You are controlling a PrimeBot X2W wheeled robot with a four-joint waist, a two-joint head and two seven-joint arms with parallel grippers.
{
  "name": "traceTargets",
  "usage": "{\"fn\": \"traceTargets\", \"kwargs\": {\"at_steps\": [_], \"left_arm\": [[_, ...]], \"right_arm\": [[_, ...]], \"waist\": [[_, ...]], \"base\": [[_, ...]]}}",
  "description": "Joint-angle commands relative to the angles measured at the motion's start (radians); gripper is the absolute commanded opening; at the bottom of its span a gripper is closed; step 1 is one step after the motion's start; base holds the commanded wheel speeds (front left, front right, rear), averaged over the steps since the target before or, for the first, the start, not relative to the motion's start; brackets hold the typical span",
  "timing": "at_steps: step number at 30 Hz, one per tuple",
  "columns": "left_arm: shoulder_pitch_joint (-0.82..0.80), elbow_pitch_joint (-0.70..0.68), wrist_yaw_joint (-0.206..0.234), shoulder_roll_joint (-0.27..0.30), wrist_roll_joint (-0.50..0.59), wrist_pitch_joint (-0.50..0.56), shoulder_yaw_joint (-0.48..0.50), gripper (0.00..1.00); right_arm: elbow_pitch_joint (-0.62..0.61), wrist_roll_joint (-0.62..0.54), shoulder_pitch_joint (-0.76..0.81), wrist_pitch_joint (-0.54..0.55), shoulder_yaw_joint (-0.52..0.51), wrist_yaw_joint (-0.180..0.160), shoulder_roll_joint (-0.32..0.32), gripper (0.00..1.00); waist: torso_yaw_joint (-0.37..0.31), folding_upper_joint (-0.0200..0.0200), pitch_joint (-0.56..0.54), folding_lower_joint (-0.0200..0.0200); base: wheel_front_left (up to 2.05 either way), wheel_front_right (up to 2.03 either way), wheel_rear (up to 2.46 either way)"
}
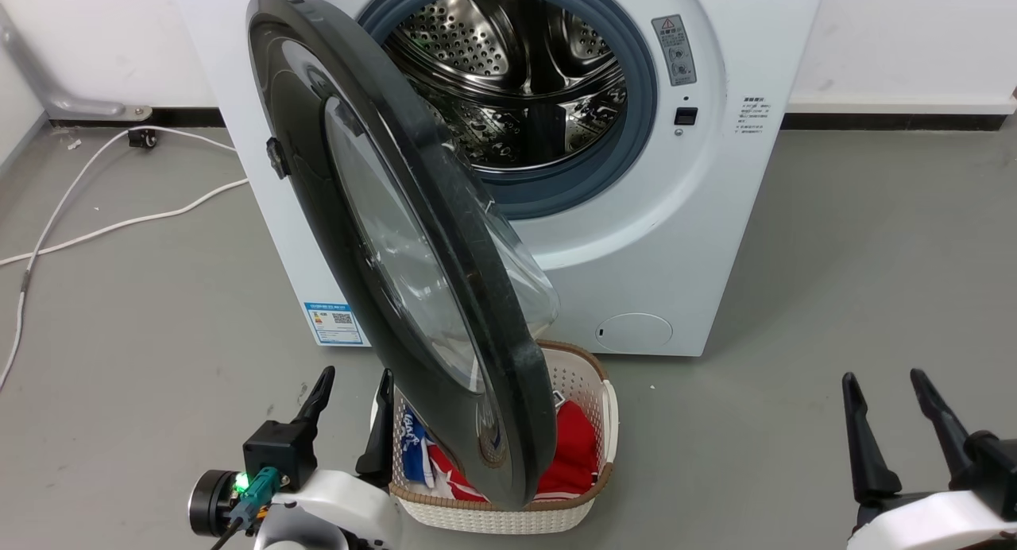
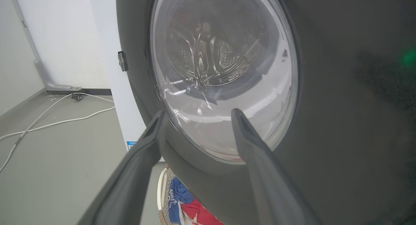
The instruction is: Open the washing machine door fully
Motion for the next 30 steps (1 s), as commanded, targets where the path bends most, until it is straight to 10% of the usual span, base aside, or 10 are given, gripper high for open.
{"fn": "traceTargets", "kwargs": {"at_steps": [1,19,20,22,30], "left_arm": [[0.003,-0.001,0.006,0.002,-0.003,-0.003,0.001,1.00],[0.004,-0.002,0.031,0.022,0.012,-0.002,-0.007,1.00],[0.005,-0.003,0.033,0.021,0.012,-0.002,-0.008,0.78],[0.006,-0.005,0.035,0.021,0.008,-0.001,-0.008,0.00],[-0.020,-0.031,0.037,0.035,0.007,0.000,-0.008,0.00]], "right_arm": [[0.017,0.003,0.016,-0.009,0.005,0.000,0.007,1.00],[0.103,0.041,0.003,-0.054,0.035,0.000,0.019,1.00],[0.103,0.040,0.002,-0.054,0.037,0.000,0.019,1.00],[0.107,0.041,0.001,-0.051,0.039,0.000,0.019,1.00],[0.119,0.050,-0.004,-0.048,0.046,0.000,0.019,1.00]], "waist": [[-0.001,0.0000,0.001,0.0000],[-0.006,0.0000,0.000,0.0000],[-0.007,0.0000,-0.001,0.0000],[-0.007,0.0000,-0.001,0.0000],[-0.009,0.0000,-0.003,0.0000]], "base": [[0.00,0.00,0.00],[0.00,0.00,0.00],[0.00,0.00,0.00],[0.00,0.00,0.00],[0.00,0.00,0.00]]}}
